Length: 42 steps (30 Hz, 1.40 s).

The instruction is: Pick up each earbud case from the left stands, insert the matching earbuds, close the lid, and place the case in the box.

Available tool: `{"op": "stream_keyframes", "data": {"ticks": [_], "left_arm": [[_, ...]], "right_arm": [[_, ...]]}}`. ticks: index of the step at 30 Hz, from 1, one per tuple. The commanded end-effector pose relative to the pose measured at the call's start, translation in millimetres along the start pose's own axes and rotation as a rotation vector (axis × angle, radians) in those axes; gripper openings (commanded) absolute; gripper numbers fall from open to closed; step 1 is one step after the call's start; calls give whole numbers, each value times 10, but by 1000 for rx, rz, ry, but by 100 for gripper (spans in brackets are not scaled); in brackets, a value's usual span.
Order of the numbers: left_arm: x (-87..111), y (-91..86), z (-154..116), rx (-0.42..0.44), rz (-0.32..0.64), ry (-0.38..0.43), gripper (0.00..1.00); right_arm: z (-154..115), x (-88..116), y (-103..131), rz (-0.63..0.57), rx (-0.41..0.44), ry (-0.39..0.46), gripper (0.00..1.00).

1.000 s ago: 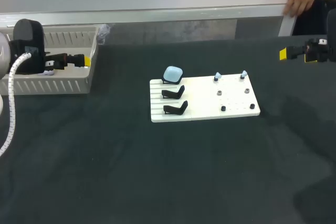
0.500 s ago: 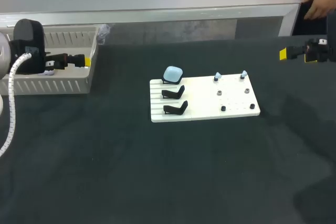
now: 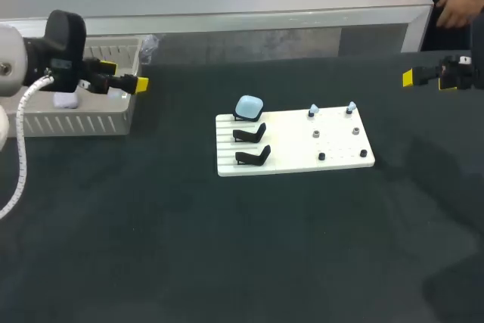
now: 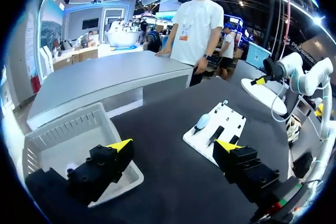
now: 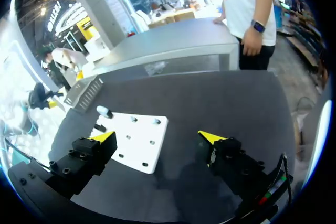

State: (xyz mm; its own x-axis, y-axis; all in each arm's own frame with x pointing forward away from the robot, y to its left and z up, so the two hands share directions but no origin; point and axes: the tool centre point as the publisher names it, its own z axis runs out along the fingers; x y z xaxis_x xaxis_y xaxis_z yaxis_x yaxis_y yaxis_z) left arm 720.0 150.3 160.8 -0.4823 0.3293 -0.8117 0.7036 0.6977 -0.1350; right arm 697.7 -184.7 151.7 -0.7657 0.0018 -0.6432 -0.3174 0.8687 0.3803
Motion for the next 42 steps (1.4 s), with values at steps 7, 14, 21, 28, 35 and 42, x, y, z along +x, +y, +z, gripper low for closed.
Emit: {"op": "stream_keyframes", "data": {"ticks": [7,14,21,28,35,42], "left_arm": [[-55,9,82,360,460,-105,100],[-55,9,82,360,460,-105,100],[-55,9,82,360,460,-105,100],[-39,-99,294,374,457,-115,100],[-119,-255,785,415,471,-79,100],[-130,-357,1257,500,491,-85,100]], "right_arm": [[9,-2,-7,-1,-2,0,100],[9,-2,-7,-1,-2,0,100],[9,-2,-7,-1,-2,0,100],[9,-2,-7,-1,-2,0,100],[9,-2,-7,-1,-2,0,100],[9,-2,-7,-1,-2,0,100]]}}
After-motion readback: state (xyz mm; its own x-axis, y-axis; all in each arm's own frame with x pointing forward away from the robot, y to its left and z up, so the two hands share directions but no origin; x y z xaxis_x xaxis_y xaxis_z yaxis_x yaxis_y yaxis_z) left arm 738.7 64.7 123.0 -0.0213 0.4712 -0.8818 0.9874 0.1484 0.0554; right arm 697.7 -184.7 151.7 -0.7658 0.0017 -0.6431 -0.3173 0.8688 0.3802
